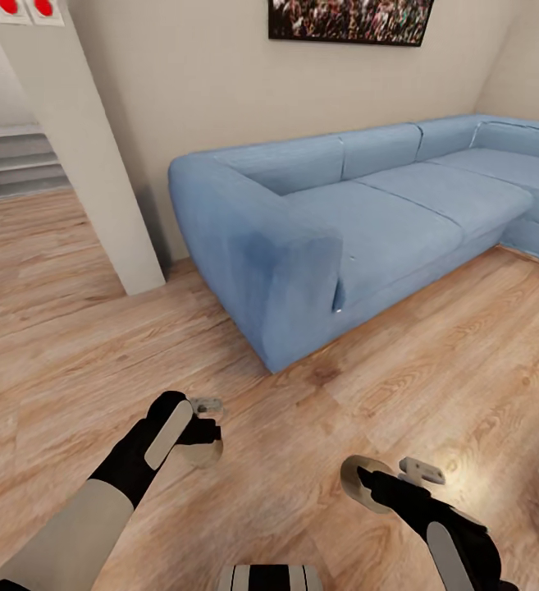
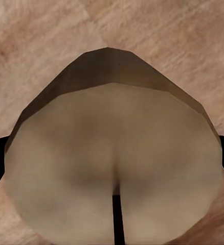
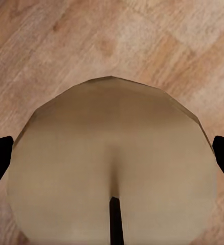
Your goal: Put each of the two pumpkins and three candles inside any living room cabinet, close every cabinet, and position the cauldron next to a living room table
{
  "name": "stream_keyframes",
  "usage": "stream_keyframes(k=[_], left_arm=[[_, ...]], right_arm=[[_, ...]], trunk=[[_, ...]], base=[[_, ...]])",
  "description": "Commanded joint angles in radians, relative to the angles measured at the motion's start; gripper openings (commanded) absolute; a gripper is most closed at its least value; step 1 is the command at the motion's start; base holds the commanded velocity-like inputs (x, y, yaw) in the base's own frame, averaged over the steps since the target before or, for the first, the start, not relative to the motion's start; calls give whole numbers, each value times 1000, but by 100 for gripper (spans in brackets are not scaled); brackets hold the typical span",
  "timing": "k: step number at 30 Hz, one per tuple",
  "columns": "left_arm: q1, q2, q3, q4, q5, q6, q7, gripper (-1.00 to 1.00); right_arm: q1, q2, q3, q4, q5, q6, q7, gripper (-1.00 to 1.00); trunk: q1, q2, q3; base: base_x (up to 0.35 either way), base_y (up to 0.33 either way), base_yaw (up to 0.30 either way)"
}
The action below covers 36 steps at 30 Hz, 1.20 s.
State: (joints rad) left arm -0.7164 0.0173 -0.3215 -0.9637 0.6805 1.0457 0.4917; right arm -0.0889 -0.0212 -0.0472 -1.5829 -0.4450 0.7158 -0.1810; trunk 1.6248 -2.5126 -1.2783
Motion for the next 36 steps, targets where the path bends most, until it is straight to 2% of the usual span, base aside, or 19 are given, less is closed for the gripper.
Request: stream_keyframes(k=[1,12,26,32,36], left_arm=[[0,1,-4,-1,10,1,11,-100],[0,1,-4,-1,11,1,11,-100],[0,1,-4,-1,11,1,11,-100],[0,1,-4,0,12,1,11,-100],[0,1,-4,1,11,1,11,-100]], right_arm=[[-1,0,1,-1,-10,4,-10,-100],[-1,0,4,-2,-14,4,-11,-100],[-2,0,7,-2,-17,4,-4,-100],[-4,0,66,-2,-15,-1,-8,-100],[-4,0,74,-2,-15,-1,-9,-100]], trunk=[[-1,0,3],[-6,3,46],[-12,6,100],[-15,7,123],[-16,8,139]], base=[[-21,0,0],[-109,0,0],[-287,0,0],[-44,0,0],[-4,0,0]])
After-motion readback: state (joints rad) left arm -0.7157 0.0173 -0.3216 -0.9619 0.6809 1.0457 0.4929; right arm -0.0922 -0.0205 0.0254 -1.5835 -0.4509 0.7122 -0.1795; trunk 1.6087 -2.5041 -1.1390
